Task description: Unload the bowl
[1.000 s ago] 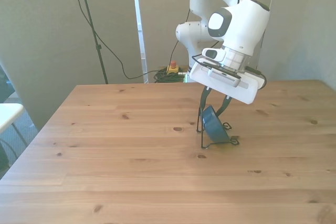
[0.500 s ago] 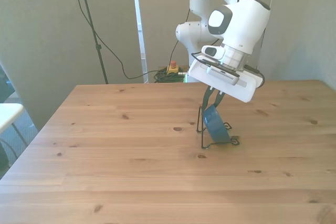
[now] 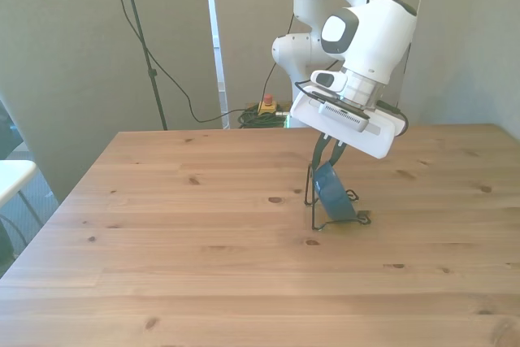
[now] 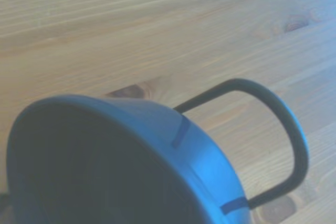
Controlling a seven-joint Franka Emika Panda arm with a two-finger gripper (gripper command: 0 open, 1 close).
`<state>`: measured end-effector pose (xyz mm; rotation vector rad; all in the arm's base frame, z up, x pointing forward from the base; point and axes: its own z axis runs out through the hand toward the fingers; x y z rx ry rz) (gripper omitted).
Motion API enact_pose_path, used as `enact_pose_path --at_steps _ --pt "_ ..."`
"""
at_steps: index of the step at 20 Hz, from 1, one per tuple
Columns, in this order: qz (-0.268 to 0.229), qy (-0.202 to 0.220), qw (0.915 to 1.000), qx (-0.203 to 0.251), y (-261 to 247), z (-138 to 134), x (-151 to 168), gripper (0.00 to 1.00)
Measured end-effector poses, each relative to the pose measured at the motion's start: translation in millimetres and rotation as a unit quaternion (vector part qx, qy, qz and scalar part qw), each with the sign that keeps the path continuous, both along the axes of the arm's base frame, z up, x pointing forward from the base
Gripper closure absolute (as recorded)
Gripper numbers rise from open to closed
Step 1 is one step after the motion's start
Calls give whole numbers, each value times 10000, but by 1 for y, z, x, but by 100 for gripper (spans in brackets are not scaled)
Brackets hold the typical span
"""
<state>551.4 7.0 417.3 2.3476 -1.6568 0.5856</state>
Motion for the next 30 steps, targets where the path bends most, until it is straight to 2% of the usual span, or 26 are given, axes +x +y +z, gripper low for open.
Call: enact_pose_path --at_steps 3,8,12,16,20,22,25,30 --pt "149 -110 9998 -6 16 16 -13 100" --pt "288 -183 9994 6 28 26 -34 100" --pt "580 -134 9974 413 33 38 -53 100" --pt "730 -111 9934 882 -5 59 -82 100" --pt "532 -222 9886 1391 -87 75 -108 100" --pt "417 -166 9849 1670 -123 64 -115 100" --pt "162 -31 9795 2006 -166 33 -117 100" --pt "-339 -114 9763 2135 -214 -4 -102 100"
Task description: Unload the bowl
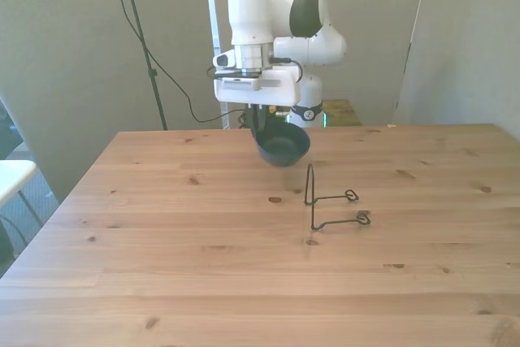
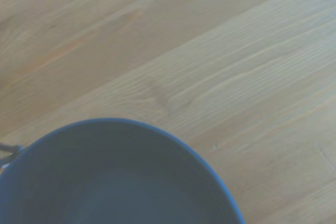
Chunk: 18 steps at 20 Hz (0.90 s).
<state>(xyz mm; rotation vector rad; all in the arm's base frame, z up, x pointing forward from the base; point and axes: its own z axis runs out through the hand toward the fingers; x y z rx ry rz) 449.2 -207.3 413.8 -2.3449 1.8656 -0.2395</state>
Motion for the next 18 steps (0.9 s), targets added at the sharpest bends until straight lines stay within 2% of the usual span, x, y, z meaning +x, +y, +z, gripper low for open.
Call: enact_pose_path --at_steps 5,12,13,18 --pt "-341 -179 9993 -6 -23 -26 23 100" --pt "-571 -119 9983 -26 -44 -45 33 100" --pt "-594 -122 9982 -12 -46 -45 34 0" --pt "-634 -164 9979 12 -47 -44 36 0"
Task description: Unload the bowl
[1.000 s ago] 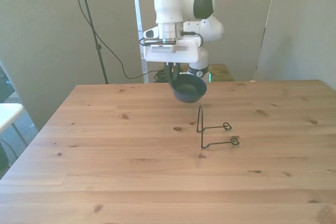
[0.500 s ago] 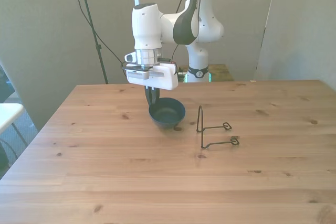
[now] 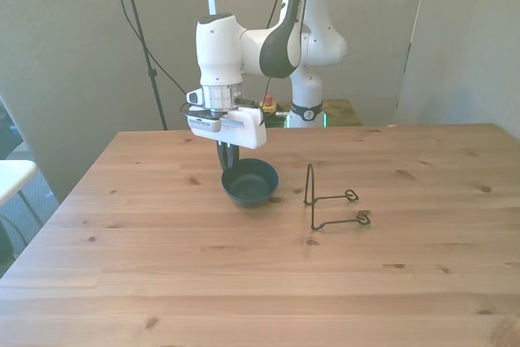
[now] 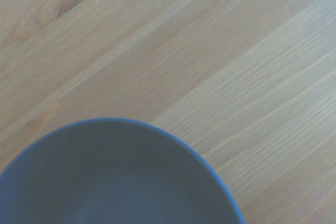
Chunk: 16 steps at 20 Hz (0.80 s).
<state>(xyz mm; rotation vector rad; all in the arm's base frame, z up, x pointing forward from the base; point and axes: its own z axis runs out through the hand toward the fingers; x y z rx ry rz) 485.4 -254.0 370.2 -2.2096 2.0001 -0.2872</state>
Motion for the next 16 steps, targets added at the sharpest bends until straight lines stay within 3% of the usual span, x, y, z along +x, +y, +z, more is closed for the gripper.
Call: enact_pose_path --at_steps 9,16 --pt "186 -45 9998 -32 6 10 1 0" --pt "969 -84 9951 -167 60 82 -17 0"
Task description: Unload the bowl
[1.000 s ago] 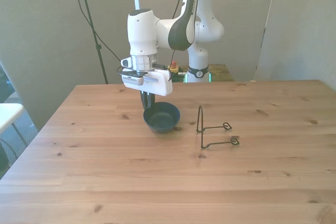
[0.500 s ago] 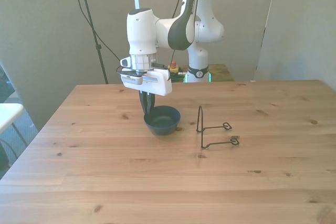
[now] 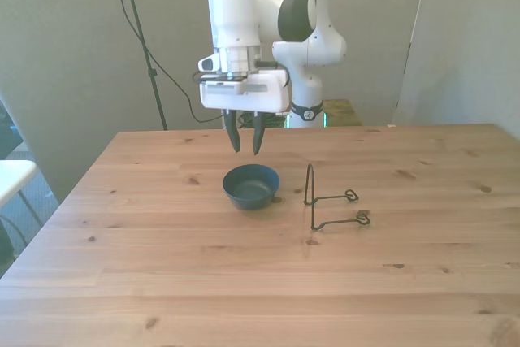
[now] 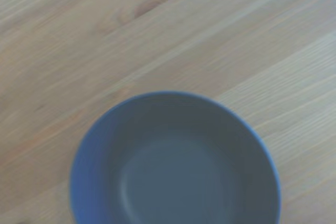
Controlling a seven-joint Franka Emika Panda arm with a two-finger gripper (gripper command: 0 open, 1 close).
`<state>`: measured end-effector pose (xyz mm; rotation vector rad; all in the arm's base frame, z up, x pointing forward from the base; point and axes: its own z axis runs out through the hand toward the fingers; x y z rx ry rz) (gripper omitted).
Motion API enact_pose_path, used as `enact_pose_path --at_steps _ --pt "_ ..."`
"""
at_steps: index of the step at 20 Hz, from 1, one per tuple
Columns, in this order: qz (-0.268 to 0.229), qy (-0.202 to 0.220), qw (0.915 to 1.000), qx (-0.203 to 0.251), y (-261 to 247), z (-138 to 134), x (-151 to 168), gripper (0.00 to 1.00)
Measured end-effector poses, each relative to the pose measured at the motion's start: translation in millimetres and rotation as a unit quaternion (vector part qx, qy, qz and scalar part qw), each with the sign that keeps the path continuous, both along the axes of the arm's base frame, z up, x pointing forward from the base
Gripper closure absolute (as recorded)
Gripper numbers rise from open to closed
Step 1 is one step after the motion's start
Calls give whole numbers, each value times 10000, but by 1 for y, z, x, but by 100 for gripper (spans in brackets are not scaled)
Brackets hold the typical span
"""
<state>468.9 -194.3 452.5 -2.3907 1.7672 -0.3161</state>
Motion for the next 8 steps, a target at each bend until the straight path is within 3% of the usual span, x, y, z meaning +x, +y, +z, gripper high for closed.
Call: enact_pose_path --at_steps 3,8 --pt "502 49 9987 -108 46 23 -2 0" --pt "1300 264 9909 -210 123 25 10 0"
